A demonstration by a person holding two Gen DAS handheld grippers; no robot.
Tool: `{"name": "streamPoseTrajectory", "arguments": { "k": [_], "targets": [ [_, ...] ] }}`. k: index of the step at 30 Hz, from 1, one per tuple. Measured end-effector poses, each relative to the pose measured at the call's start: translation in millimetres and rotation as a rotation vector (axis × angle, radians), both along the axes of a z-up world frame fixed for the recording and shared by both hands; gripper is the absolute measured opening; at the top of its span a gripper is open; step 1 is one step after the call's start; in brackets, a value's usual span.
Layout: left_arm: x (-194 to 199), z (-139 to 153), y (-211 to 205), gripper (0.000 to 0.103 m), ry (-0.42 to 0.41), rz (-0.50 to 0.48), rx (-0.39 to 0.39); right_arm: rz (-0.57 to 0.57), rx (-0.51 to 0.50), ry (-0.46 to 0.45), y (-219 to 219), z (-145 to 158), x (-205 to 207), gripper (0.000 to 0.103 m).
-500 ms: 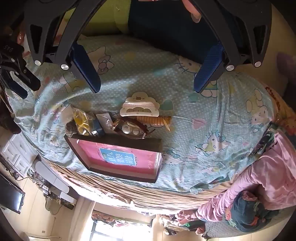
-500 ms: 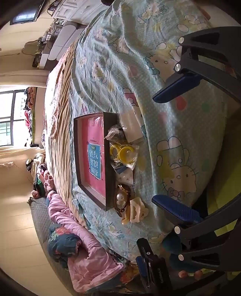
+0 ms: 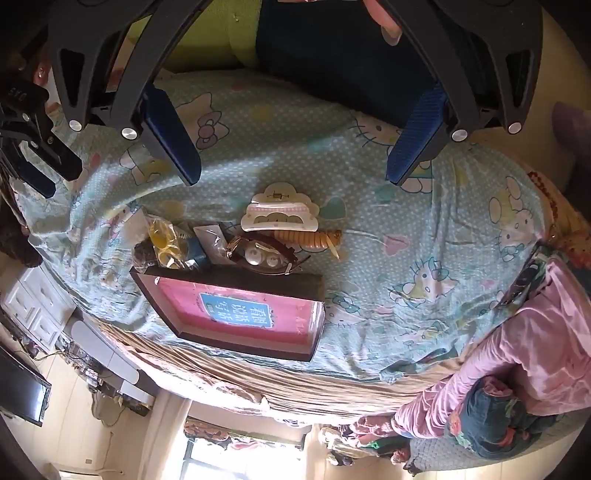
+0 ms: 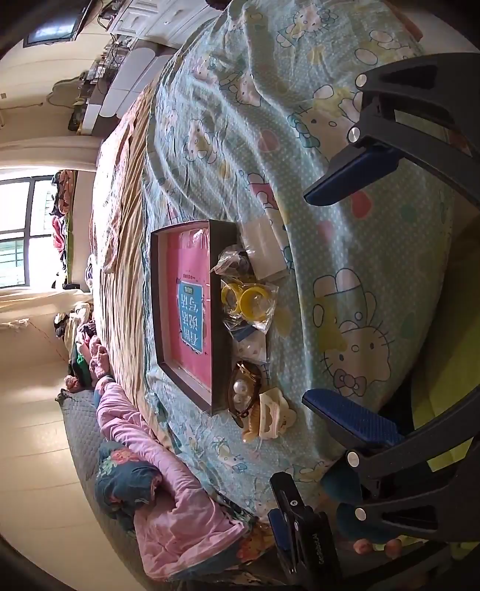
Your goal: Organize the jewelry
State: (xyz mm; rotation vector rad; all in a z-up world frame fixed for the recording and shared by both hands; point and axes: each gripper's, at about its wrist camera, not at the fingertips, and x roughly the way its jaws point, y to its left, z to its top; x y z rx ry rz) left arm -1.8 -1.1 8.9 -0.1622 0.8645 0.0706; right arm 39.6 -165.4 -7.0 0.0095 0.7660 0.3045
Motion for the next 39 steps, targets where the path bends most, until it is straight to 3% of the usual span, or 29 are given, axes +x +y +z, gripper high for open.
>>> {"name": "streamPoseTrajectory", "arguments": {
  "k": [39],
  "targets": [
    [-0.3,4.0,-1.5,0.095,-0.013,-0.003,0.008,0.030,0.003,0.004,7.0,-0.5,0.6,0.099]
  ]
}}
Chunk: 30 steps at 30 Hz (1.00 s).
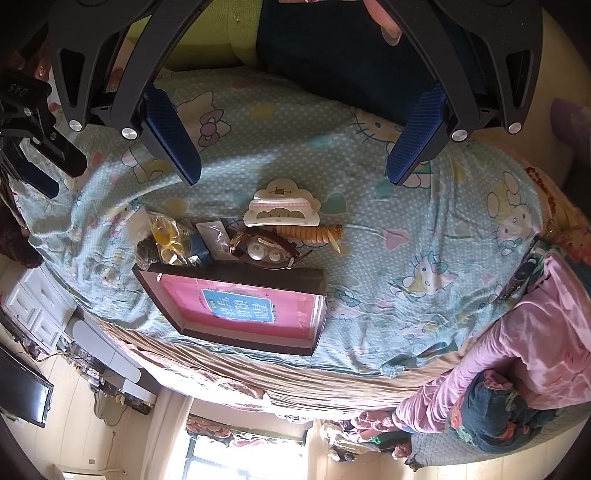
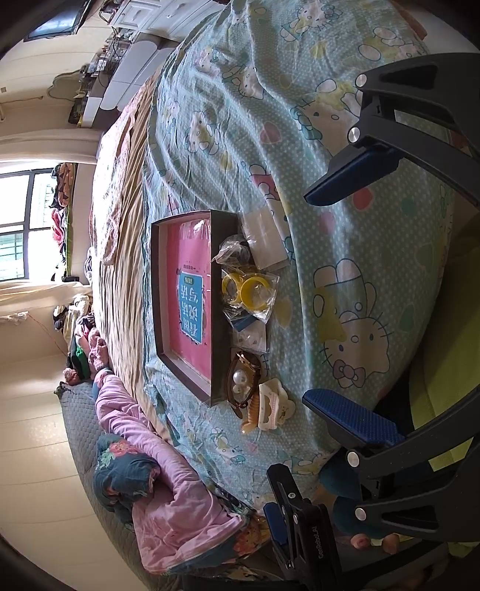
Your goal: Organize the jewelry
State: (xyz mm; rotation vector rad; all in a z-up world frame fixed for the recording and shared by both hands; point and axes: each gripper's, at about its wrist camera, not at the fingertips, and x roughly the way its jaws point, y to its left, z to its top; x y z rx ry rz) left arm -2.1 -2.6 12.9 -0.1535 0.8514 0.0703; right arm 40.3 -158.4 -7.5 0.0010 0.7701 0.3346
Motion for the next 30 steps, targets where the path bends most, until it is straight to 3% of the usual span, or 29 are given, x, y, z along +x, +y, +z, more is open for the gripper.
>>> {"name": "streamPoseTrajectory", "arguments": {
  "k": [19,24,30],
  "targets": [
    [2,-1,2,0.095,-0.002,0.009,0.001,0.019,-0.008,-0.015,6,7,4,0.099],
    [6,-4,14,0.095,0.004,0.024,-0.031,0.034,-0.007,-0.023,9,9,12,0.099],
    [12,-8,31,0.094,0.017,0.069,-0.004,0.036,0.005,-0.018,9,10,25,0.099]
  ]
}}
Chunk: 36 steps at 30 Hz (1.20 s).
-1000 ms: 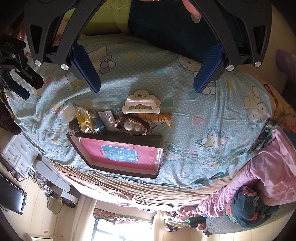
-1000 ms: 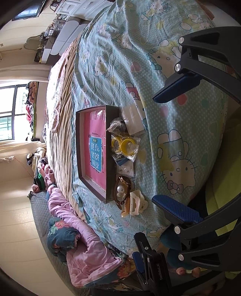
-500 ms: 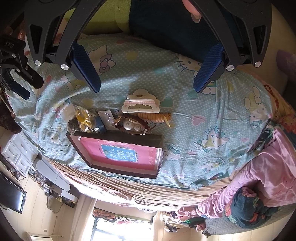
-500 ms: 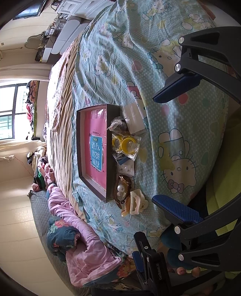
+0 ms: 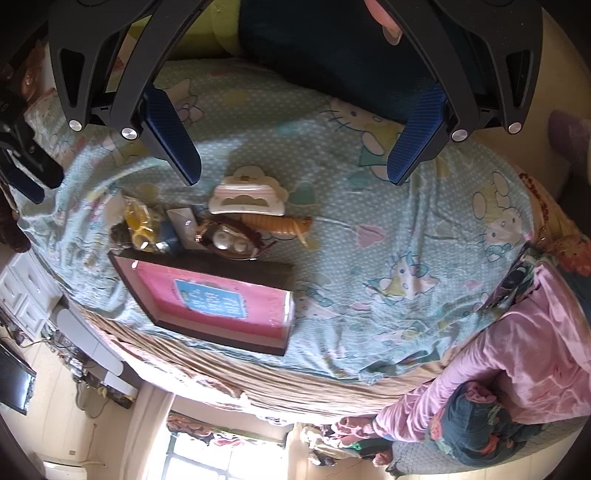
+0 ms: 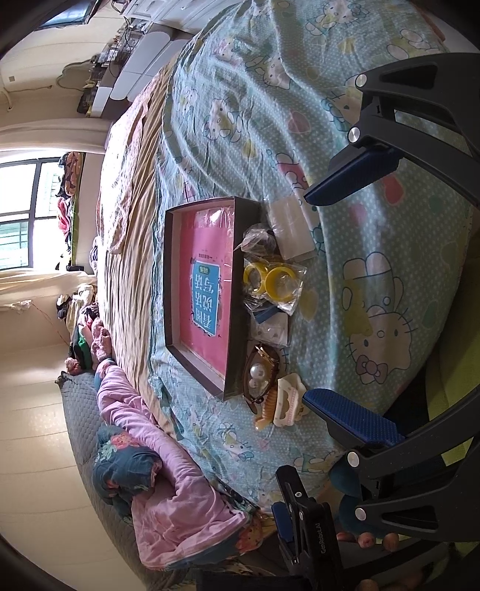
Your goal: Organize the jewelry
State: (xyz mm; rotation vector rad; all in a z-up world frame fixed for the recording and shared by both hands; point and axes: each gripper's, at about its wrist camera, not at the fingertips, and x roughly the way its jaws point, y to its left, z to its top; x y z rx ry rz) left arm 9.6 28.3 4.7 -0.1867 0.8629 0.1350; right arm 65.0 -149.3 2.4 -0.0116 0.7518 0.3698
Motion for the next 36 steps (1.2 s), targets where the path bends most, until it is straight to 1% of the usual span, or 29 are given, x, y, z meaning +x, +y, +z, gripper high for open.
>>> {"name": "streamPoseTrajectory", "arguments": {
  "k": [6,12,15,17,20,23,27,31,33,36],
  "targets": [
    [11,-14,10,0.094,0.042,-0.002,-0.016,0.007,-0.003,0.024,1,-6,18,0.099],
    [34,-30,-5,0.095,0.091,-0.071,-0.054,-0.003,-0.008,0.044,-3,-14,35,0.099],
    [47,-39,-16,0.094,0.119,-0.092,-0.044,-0.018,-0.008,0.051,-9,-18,42,0.099],
    [54,-47,-25,0.095,0.145,-0.091,-0.001,-0.024,-0.007,0.060,-13,-20,48,0.099],
    [60,-56,-30,0.095,0.163,-0.093,0.008,-0.043,-0.004,0.072,-21,-24,57,0.099],
    [68,-63,-29,0.094,0.171,-0.073,0.012,-0.053,0.007,0.088,-27,-28,66,0.099],
    [74,-66,-23,0.094,0.172,-0.054,-0.005,-0.063,0.004,0.098,-30,-33,79,0.099],
    [79,-70,-23,0.094,0.173,-0.067,-0.018,-0.069,-0.001,0.100,-31,-38,92,0.099],
    [81,-71,-24,0.094,0.172,-0.072,-0.024,-0.072,-0.004,0.103,-30,-41,96,0.099],
    [85,-71,-31,0.082,0.164,-0.099,-0.017,-0.072,-0.004,0.104,-30,-43,104,0.097]
  ]
}}
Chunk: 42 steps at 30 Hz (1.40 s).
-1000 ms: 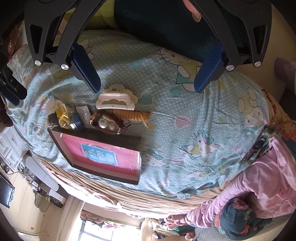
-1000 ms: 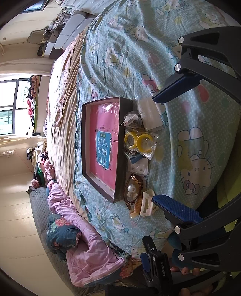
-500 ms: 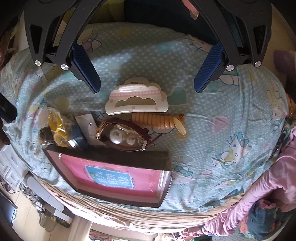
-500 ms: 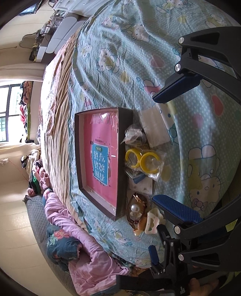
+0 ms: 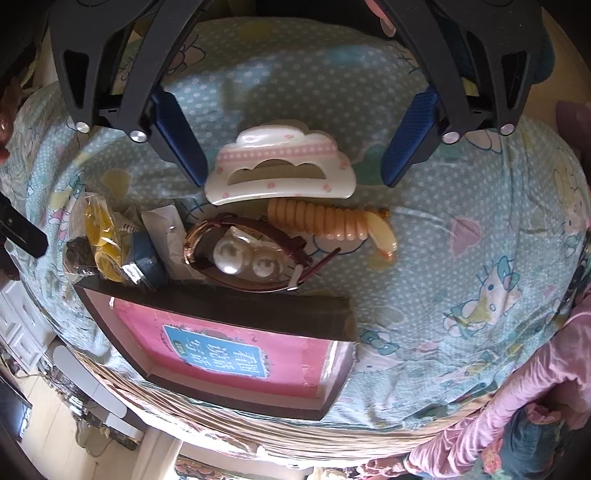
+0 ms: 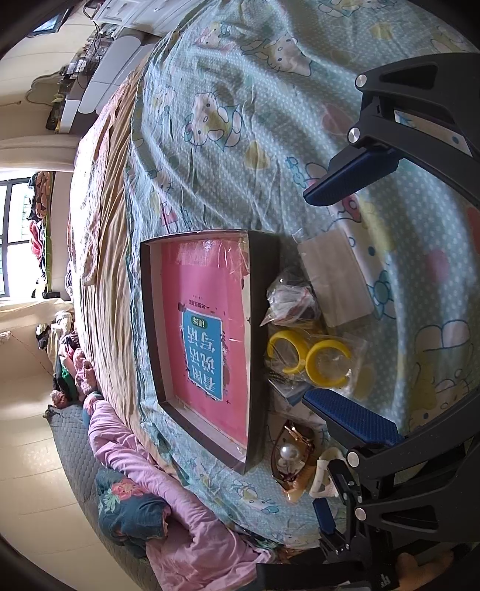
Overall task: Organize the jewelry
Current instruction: 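Grasp the white claw clip with the left tool while the right tool grasps the clear bag, then carry the claw clip and clear bag into the pink tray and open both tools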
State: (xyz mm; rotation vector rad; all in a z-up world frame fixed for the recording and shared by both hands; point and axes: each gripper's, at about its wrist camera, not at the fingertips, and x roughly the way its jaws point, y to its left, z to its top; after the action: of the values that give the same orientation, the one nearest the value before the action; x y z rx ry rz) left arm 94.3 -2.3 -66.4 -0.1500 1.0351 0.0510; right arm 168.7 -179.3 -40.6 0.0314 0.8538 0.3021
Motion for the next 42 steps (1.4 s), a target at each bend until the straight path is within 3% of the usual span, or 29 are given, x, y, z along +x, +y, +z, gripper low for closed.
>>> {"name": "streamPoseTrajectory", "arguments": {
  "k": [2,8,10,16,22,42],
  "targets": [
    [2,0,-5,0.069,-0.007,-0.025,0.003,0.001,0.005,0.006,0,-1,4,0.092],
    [3,3,-15,0.068,-0.029,-0.072,0.017,0.002,0.023,0.045,-3,-11,22,0.072],
    [1,6,-14,0.068,-0.032,-0.080,0.008,0.014,0.032,0.076,-1,-18,28,0.058],
    [-3,27,-10,0.068,-0.071,-0.084,-0.016,0.058,0.084,0.135,4,-35,36,0.032],
    [2,48,-7,0.068,-0.115,-0.076,-0.020,0.061,0.119,0.110,-2,-26,33,0.026],
    [59,84,18,0.068,-0.177,-0.027,-0.021,0.070,0.189,-0.021,-12,34,48,0.025]
  ]
}}
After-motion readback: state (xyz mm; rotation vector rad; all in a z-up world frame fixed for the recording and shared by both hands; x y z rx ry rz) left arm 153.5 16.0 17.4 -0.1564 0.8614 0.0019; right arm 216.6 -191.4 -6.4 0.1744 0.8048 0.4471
